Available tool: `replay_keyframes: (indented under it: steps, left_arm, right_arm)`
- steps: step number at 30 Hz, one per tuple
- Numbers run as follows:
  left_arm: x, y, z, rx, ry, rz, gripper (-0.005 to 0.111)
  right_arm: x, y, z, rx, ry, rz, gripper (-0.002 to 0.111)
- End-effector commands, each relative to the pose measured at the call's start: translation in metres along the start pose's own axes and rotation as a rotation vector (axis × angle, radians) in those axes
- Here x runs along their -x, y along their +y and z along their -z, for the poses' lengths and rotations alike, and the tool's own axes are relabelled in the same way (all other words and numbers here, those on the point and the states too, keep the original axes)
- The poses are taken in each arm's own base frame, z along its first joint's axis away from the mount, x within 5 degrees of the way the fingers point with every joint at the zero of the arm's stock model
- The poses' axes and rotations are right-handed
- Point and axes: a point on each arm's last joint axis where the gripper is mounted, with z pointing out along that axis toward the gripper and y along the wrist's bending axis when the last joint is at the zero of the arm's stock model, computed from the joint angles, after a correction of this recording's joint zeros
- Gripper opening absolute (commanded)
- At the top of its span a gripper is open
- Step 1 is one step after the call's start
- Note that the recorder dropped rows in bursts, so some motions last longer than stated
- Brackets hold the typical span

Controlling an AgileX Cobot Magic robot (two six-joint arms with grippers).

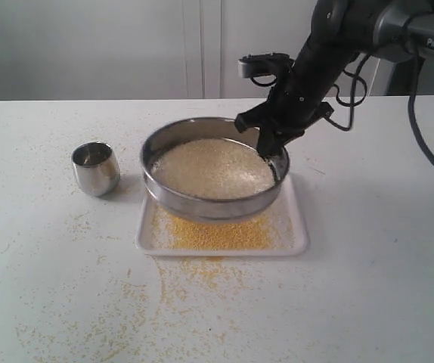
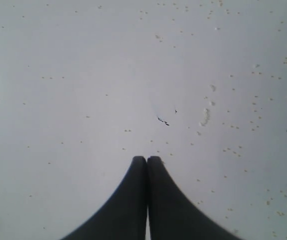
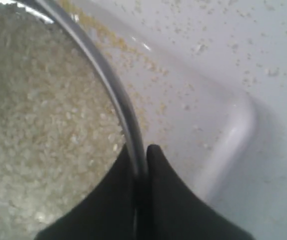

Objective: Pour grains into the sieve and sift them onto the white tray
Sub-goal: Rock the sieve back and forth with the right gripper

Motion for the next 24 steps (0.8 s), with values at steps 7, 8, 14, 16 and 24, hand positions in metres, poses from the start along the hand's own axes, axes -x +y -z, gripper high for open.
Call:
replay_keyframes:
  steps: [7,8,14,16,24]
  left_arm:
    - [-0.002,0.001,0.003,0.006,0.001,0.005,0.000]
    - [-0.002,0.001,0.003,0.006,0.001,0.005,0.000]
    - [-0.002,0.001,0.003,0.006,0.001,0.005,0.000]
    - [-0.002,0.001,0.003,0.006,0.001,0.005,0.000]
    - [-0.002,0.001,0.003,0.006,0.001,0.005,0.000]
  right_arm:
    - [0.001,0.013,0.009,0.118,0.001,0.274,0.000]
    - [-0.003,0.013,0.009,0.130,0.032,0.399,0.000]
    - [0.009,0.010,0.010,0.029,-0.070,-0.021,0.000]
    - [0.005,0.031,0.011,0.159,-0.046,0.388,0.000]
    - [0.005,0.024,0.009,0.042,-0.012,0.410,0.000]
